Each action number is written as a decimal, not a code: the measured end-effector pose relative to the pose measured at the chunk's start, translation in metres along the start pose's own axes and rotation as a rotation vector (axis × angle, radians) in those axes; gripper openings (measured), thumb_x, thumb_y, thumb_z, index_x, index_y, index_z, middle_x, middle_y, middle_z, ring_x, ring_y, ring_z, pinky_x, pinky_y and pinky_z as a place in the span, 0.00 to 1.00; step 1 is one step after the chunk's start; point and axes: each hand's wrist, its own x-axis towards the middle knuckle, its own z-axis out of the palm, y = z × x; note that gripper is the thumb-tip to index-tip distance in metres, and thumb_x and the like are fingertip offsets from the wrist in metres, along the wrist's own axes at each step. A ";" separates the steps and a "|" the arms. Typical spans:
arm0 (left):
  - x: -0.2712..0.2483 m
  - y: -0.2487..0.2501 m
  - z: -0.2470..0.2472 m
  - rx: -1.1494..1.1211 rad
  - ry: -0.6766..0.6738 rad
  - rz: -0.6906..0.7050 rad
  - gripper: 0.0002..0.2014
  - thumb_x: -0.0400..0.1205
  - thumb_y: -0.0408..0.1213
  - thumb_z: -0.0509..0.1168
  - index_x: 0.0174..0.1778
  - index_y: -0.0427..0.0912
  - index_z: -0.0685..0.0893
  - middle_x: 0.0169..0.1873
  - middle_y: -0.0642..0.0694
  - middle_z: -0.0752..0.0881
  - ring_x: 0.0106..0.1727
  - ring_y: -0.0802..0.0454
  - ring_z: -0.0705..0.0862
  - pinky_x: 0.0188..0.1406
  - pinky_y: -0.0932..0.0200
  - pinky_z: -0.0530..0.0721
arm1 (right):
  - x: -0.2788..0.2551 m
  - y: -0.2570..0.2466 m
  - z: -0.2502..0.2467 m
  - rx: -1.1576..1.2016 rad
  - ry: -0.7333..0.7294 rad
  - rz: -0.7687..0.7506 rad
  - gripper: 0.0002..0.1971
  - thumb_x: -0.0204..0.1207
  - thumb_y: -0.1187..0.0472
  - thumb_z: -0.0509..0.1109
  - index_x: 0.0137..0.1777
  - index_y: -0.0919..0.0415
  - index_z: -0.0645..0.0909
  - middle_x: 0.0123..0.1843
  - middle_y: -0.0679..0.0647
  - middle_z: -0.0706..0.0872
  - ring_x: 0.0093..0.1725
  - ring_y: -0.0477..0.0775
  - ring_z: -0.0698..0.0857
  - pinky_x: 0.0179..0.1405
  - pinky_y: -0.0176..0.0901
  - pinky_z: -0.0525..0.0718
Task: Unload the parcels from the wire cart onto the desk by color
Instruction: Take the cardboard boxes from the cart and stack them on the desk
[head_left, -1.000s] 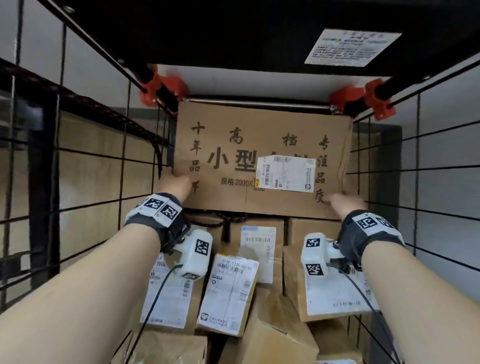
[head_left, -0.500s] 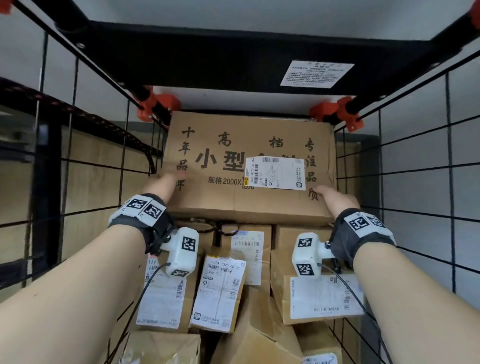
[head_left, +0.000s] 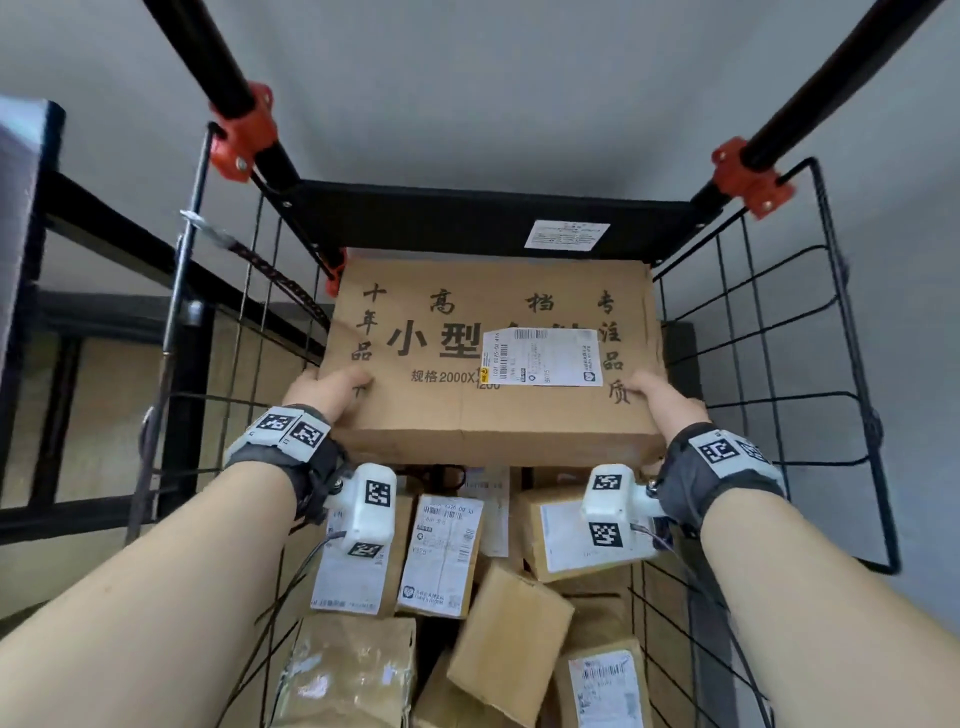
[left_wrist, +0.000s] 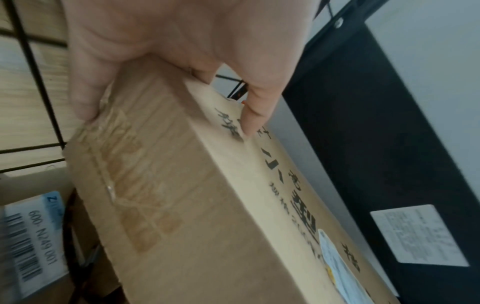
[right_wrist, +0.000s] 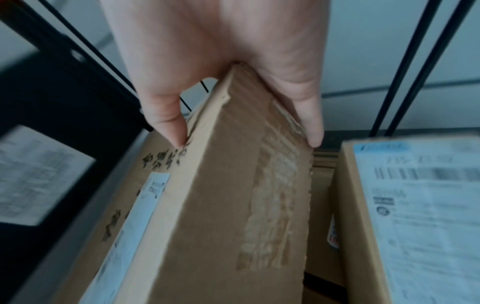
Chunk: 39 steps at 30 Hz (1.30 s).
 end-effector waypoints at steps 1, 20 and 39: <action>-0.008 0.002 -0.003 0.012 -0.002 0.007 0.37 0.78 0.47 0.68 0.79 0.33 0.62 0.77 0.36 0.68 0.75 0.38 0.70 0.72 0.53 0.67 | -0.009 0.001 -0.006 -0.004 0.011 -0.012 0.49 0.55 0.44 0.76 0.75 0.59 0.60 0.65 0.64 0.75 0.62 0.67 0.79 0.65 0.66 0.77; -0.181 0.013 -0.106 -0.041 -0.034 0.265 0.33 0.76 0.51 0.67 0.73 0.34 0.74 0.69 0.35 0.76 0.65 0.38 0.77 0.55 0.53 0.71 | -0.098 0.047 -0.142 0.251 -0.120 -0.303 0.54 0.27 0.33 0.83 0.61 0.49 0.82 0.60 0.52 0.86 0.58 0.60 0.86 0.63 0.61 0.81; -0.352 -0.060 -0.310 -0.791 -0.110 0.506 0.63 0.40 0.65 0.77 0.73 0.47 0.67 0.63 0.44 0.80 0.59 0.41 0.82 0.59 0.39 0.81 | -0.462 0.115 -0.103 0.779 -0.239 -0.752 0.27 0.51 0.50 0.80 0.52 0.56 0.86 0.50 0.56 0.91 0.47 0.61 0.90 0.55 0.66 0.84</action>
